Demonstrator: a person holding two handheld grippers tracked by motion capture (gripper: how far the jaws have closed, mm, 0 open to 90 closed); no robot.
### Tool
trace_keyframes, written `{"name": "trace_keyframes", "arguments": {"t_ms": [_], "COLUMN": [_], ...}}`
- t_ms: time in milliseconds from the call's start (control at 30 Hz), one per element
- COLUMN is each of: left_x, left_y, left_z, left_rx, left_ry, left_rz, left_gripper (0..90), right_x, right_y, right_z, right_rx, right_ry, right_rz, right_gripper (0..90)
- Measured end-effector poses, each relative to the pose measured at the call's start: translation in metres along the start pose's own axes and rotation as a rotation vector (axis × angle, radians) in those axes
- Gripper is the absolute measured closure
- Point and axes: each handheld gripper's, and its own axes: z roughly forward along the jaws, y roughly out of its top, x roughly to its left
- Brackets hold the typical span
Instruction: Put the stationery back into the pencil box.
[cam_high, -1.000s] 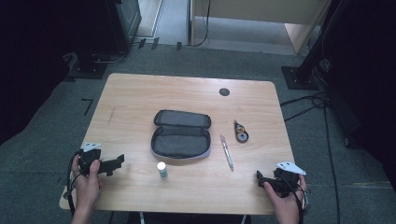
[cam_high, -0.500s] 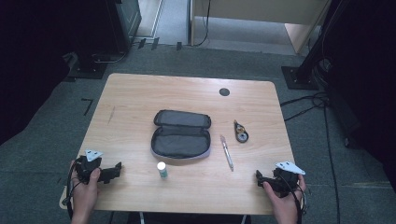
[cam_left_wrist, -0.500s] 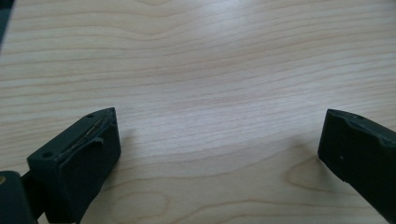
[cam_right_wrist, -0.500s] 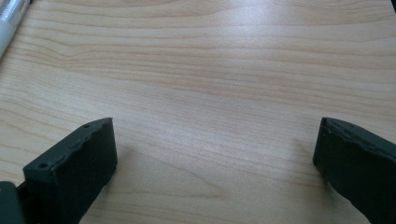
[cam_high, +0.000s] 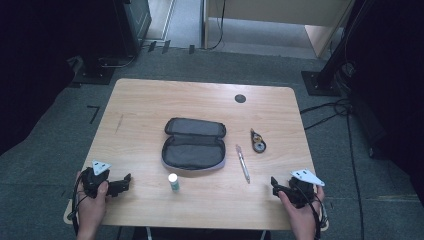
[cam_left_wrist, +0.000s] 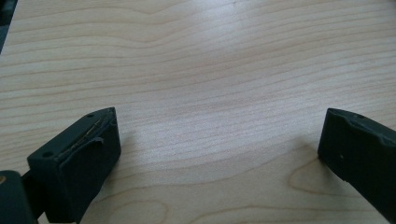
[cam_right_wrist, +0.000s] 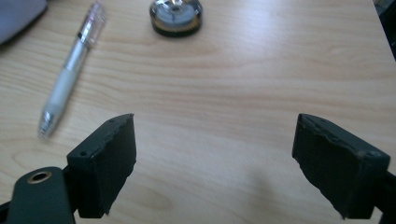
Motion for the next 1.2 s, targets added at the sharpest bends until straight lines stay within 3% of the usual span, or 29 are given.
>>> {"name": "trace_keyframes", "arguments": {"t_ms": [333,567,733,933,967,1200], "left_x": [0.000,-0.001,-0.002,-0.002,-0.002,-0.002], "left_y": [0.000,0.002,0.004,0.005,0.005,0.005], "left_z": [0.000,0.001,0.004,0.005,0.005,0.005], "left_rx": [0.000,-0.001,-0.001,0.000,0.000,0.000], "left_ry": [0.001,0.009,0.015,0.012,0.012,0.012], "left_rz": [-0.001,-0.012,-0.020,-0.013,-0.013,-0.012], "left_gripper": [0.0,0.0,0.0,0.0,0.0,0.0], "right_x": [0.022,0.025,0.026,0.025,0.027,0.029], "right_y": [0.035,0.061,0.072,0.083,0.085,0.086], "right_z": [0.023,0.058,0.075,0.092,0.099,0.113], "right_rx": [-0.020,-0.016,-0.010,0.009,0.030,0.046], "right_ry": [0.034,0.071,0.043,0.070,0.056,0.014], "right_rz": [-0.048,-0.053,-0.077,-0.037,-0.055,-0.054], "right_gripper": [15.1,23.6,26.9,28.9,28.3,29.2]}}
